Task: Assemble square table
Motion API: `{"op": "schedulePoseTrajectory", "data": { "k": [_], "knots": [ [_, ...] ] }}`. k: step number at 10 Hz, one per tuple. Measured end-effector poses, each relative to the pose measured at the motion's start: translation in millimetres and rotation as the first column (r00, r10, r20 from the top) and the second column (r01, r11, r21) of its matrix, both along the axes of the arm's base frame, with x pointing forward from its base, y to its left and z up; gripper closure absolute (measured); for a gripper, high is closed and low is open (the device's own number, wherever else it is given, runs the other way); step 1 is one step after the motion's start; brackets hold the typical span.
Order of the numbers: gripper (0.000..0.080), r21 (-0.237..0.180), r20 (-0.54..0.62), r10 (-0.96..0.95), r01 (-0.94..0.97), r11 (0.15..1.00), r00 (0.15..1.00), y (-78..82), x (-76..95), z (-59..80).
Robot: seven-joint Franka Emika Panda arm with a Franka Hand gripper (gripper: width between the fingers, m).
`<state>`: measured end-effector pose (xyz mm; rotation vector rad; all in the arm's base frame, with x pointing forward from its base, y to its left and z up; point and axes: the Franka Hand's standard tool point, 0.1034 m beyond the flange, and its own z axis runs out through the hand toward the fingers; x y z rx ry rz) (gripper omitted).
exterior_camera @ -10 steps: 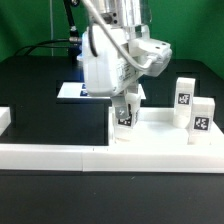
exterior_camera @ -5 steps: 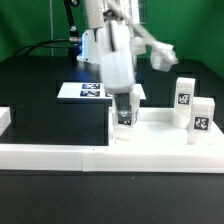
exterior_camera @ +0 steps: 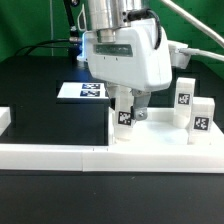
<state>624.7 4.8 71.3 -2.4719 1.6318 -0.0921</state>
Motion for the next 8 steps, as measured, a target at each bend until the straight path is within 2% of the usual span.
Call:
{"op": "schedulePoseTrajectory", "data": {
  "k": [1, 3, 4, 5, 7, 8],
  "knots": [
    [0.015, -0.02, 0.006, 0.099, -0.099, 0.995, 0.995, -0.9, 0.3, 0.7],
    [0.015, -0.094, 0.008, 0.437, -0.434, 0.896, 0.899, -2.0, 8.3, 7.6],
    [0.015, -0.116, -0.013, 0.582, -0.58, 0.807, 0.813, 2.1, 3.7, -2.9],
    [0.015, -0.119, -0.028, 0.62, -0.618, 0.777, 0.784, 5.1, 1.0, -9.2],
    [0.0176, -0.118, -0.025, 0.577, -0.575, 0.809, 0.817, 2.6, 2.2, -7.5],
    [0.0349, -0.117, -0.025, 0.571, -0.569, 0.814, 0.821, 2.5, 2.1, -7.8]
  ]
}}
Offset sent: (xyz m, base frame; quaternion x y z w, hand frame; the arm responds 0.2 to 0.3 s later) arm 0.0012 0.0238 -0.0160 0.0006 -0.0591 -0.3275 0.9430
